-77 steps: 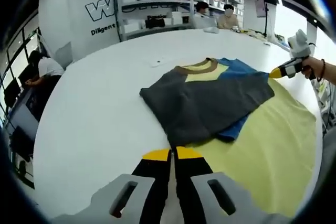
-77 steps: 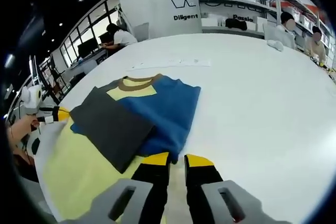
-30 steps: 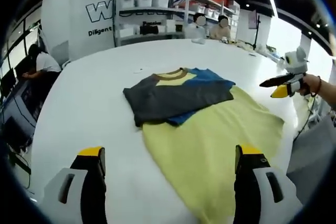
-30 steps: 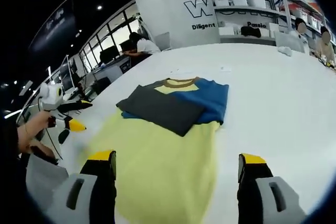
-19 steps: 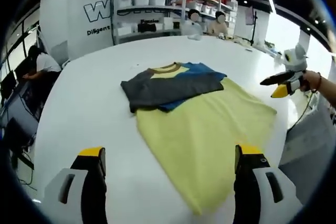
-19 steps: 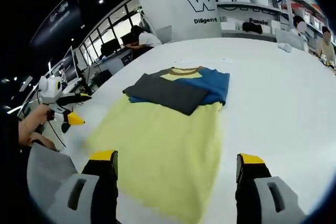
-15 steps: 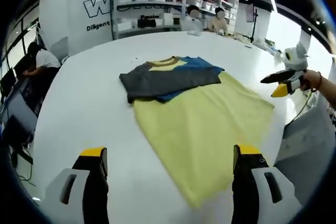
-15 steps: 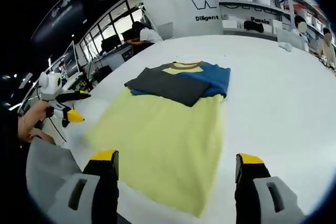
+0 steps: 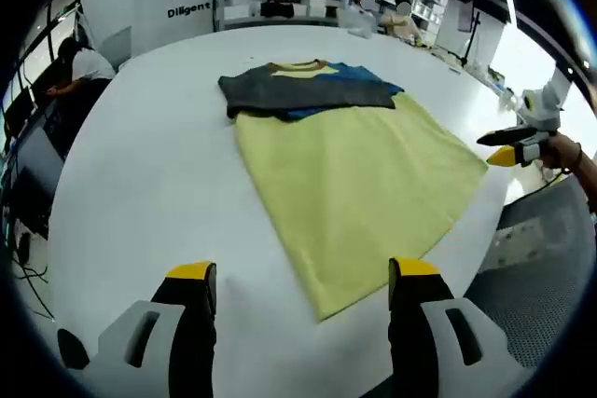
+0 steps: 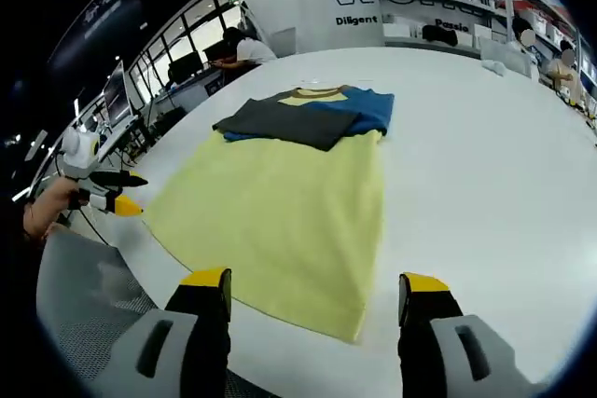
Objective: Fold the garment on the visible template until the final outline fits inside the template.
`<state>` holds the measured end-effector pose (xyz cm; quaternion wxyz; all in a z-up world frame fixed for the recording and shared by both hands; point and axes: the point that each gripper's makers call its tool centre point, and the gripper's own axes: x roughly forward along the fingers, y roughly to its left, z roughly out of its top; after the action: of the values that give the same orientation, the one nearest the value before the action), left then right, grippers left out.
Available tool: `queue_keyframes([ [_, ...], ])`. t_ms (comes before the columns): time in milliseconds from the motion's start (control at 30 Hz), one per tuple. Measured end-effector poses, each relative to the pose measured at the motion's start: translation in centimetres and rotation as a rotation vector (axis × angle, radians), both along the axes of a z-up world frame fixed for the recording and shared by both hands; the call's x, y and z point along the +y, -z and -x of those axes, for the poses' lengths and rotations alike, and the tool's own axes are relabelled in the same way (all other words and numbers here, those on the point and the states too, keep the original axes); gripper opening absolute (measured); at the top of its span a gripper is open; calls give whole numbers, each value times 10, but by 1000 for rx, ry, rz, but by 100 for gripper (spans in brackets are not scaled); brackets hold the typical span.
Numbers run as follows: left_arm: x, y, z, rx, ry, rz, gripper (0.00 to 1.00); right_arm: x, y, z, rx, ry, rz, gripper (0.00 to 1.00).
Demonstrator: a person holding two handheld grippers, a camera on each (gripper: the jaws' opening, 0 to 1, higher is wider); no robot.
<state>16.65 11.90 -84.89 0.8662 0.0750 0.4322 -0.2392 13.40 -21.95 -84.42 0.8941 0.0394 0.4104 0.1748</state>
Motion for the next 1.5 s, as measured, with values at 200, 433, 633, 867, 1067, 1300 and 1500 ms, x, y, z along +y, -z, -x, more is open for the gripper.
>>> queue_keyframes([
  [200, -7, 0, 8, 39, -45, 78, 53, -15, 15, 9, 42, 24, 83, 55],
  [433, -18, 10, 21, 97, -59, 71, 37, -18, 21, 15, 84, 50, 92, 31],
  [633, -12, 13, 19, 86, -54, 2, 26, -22, 22, 15, 91, 66, 109, 24],
  [867, -5, 16, 19, 106, -52, -63, 6, -26, 24, 14, 107, 60, 132, 7],
  [1067, -8, 16, 21, 133, -36, -69, 4, -27, 24, 15, 121, 22, 169, 0],
  [1300, -7, 16, 30, 129, 17, -115, 3, -27, 25, 21, 149, -23, 221, 0],
  [1500, -5, 17, 45, 166, 34, -127, 3, -26, 26, 33, 210, -54, 234, 0],
])
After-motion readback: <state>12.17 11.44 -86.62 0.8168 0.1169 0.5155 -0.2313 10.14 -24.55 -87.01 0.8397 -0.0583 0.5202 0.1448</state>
